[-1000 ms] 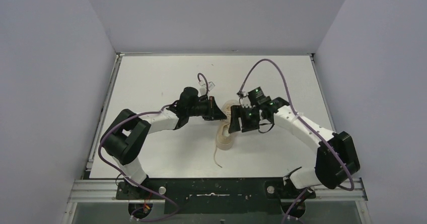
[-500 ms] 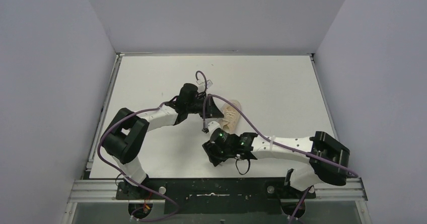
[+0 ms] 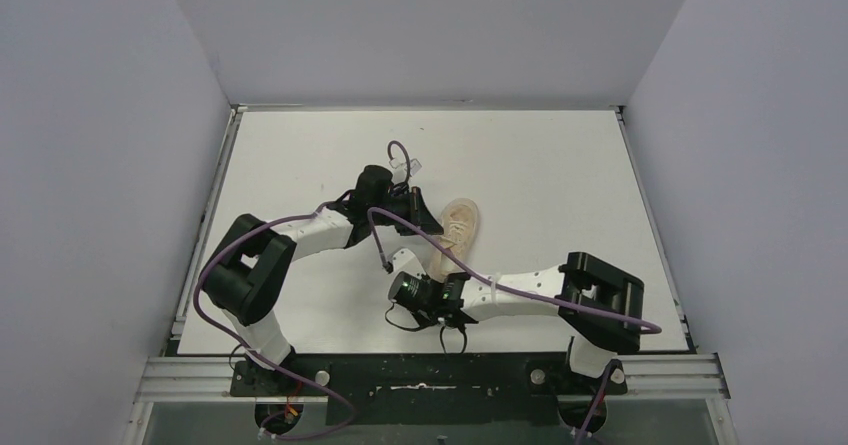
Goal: Tie the shoes
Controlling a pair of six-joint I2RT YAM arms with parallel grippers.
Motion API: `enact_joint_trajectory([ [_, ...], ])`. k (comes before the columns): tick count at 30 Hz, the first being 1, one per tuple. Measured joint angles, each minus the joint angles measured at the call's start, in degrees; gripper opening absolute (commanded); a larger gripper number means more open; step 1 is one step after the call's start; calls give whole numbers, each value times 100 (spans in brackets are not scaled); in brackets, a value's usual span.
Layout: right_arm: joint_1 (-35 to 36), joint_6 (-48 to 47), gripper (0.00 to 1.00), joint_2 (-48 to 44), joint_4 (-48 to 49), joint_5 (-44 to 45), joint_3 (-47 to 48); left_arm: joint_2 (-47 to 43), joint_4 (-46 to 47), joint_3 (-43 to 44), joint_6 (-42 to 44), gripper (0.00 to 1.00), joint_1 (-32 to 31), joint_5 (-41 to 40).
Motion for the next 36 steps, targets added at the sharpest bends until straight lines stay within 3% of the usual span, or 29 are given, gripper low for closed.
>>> enact_joint_trajectory([
  [5,68,92,0,-105,-299,144,37,0,-4,0,50,0,0,7],
  [10,-79,-17,0,-1742,-837,-398,-118,0,-68,0,151,0,0,52],
  [13,-544,-85,0,-2717,-1119,-621,164,0,-122,0,192,0,7,72],
  [16,-1213,-210,0,-3077,-1309,-702,551,0,-201,7,205,0,26,87],
  [20,-2441,-308,0,-2994,-1097,-1185,667,0,-278,66,175,0,83,175],
  [25,-3766,-94,0,-2072,-337,-2090,734,0,-354,164,55,0,125,243],
  [29,-4142,304,0,-1231,273,-2647,782,28,-485,313,-81,0,125,376],
  [36,-4288,1161,0,-800,1266,-3029,627,98,-503,396,-378,0,122,511],
])
